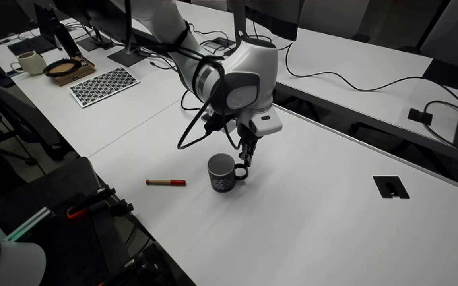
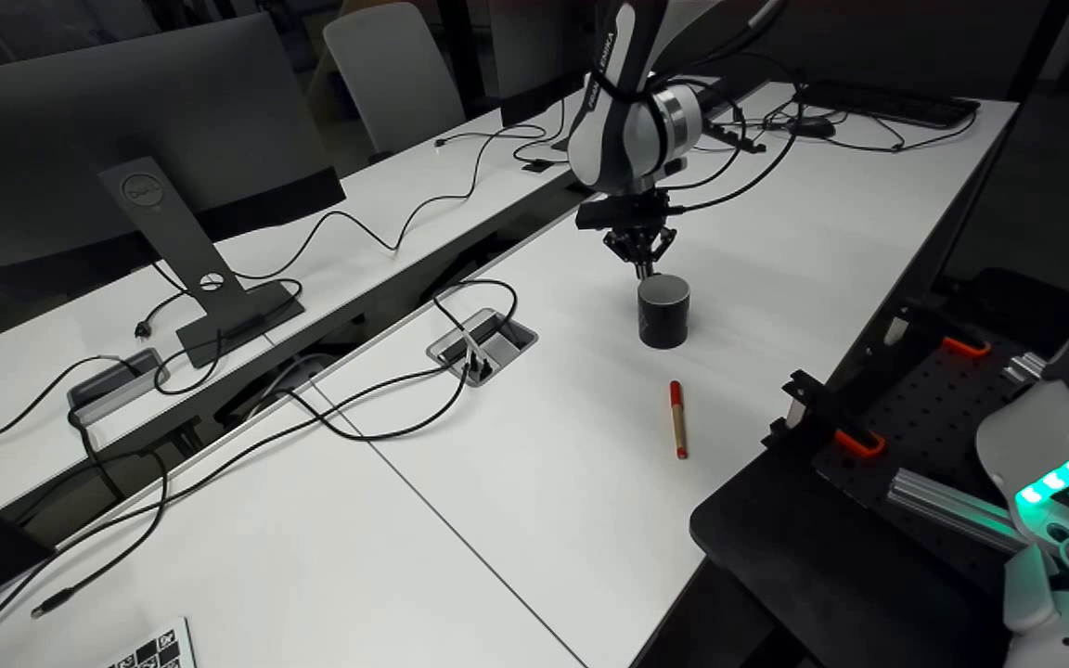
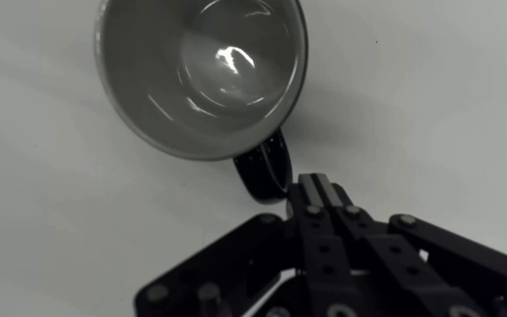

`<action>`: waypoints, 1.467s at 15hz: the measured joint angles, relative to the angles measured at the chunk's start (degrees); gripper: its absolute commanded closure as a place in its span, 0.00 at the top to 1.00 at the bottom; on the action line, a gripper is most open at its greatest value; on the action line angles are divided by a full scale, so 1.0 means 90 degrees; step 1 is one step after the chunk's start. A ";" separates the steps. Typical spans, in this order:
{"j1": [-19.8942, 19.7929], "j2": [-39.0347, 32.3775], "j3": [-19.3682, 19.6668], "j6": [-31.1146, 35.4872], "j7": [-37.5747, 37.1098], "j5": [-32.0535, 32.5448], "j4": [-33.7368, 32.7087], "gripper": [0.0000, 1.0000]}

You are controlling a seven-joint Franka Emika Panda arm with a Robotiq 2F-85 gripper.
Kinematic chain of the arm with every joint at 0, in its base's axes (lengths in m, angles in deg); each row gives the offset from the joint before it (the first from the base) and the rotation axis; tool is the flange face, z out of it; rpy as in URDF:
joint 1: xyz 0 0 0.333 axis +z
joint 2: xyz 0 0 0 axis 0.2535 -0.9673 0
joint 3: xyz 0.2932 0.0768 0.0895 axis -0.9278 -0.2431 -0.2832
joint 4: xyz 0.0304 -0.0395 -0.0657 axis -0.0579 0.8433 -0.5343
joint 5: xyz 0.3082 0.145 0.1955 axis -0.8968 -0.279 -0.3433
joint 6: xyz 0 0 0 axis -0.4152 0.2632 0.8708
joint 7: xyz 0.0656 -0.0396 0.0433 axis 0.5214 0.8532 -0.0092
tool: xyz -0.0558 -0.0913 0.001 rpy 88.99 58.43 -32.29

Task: Turn the mug around using the handle

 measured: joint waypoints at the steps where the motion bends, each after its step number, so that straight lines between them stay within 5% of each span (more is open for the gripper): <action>1: -0.0001 0.0000 0.0000 0.0000 -0.0001 -0.0012 0.0030 0.00; 22: -0.0180 0.0194 0.0093 0.0348 -0.0290 -0.0582 0.0538 0.00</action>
